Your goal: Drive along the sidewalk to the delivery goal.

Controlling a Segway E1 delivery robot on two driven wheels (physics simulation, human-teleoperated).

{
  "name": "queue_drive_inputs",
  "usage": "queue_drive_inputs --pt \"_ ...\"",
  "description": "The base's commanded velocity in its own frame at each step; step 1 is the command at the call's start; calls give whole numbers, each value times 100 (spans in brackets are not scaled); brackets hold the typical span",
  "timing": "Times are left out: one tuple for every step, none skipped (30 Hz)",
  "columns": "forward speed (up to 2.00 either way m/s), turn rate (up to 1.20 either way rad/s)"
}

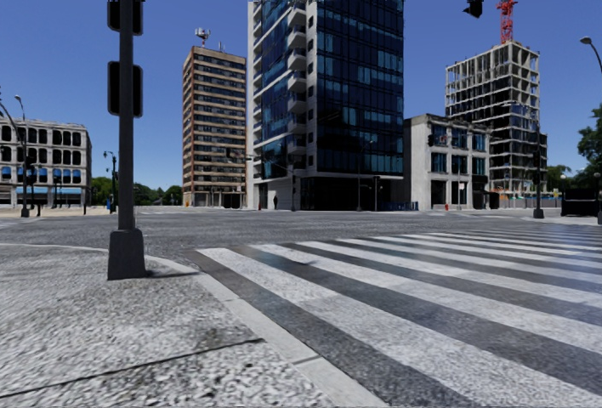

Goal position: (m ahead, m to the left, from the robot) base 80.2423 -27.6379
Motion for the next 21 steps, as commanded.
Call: queue_drive_inputs --pt "200 -55" --pt "200 -55" --pt "200 -55" --pt "200 -55" --pt "200 -55" --pt "200 -55" --pt "200 -55" --pt "200 -55" --pt "200 -55" --pt "200 -55" --pt "200 -55" --pt "200 -55" --pt "200 -55" --pt "200 -55" --pt "200 -55" --pt "200 -55" --pt "200 -55" --pt "200 -55" --pt "200 -55" --pt "200 -55" --pt "200 -55"
